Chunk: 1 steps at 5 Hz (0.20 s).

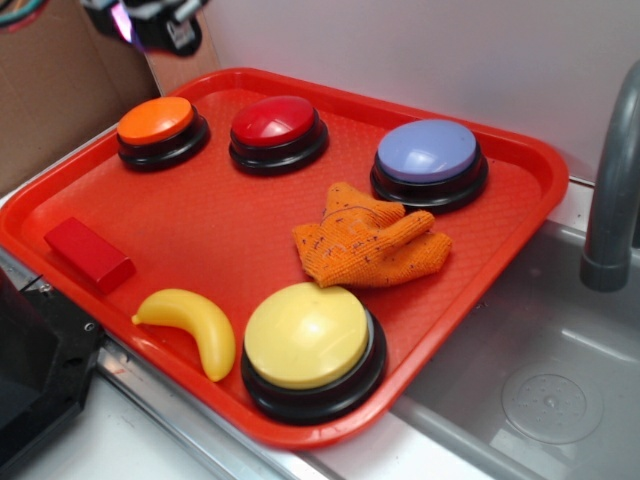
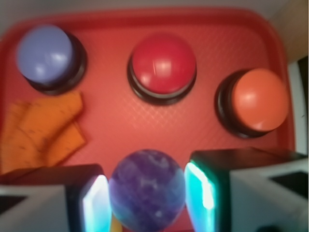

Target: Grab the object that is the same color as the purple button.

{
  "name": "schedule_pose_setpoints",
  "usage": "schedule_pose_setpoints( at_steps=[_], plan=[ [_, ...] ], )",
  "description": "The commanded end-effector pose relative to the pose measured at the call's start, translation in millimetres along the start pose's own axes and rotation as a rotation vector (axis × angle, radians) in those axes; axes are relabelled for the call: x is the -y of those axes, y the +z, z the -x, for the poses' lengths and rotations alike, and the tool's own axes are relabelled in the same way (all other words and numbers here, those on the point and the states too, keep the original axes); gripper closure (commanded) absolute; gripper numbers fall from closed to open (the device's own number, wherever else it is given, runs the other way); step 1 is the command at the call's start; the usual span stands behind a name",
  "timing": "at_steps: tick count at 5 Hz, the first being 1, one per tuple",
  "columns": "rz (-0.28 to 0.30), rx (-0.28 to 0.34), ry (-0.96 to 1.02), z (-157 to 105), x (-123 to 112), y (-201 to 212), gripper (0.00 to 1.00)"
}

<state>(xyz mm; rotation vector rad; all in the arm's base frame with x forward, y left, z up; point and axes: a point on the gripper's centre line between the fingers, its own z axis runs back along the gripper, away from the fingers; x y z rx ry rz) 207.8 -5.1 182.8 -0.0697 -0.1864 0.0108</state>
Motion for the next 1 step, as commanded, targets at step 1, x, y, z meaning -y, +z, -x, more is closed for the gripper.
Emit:
schedule_pose_setpoints(
  at_steps=[1],
  plan=[
    [-0.017,0.017,0.015,-2.3,-9.6,15.0,1.0]
  ],
)
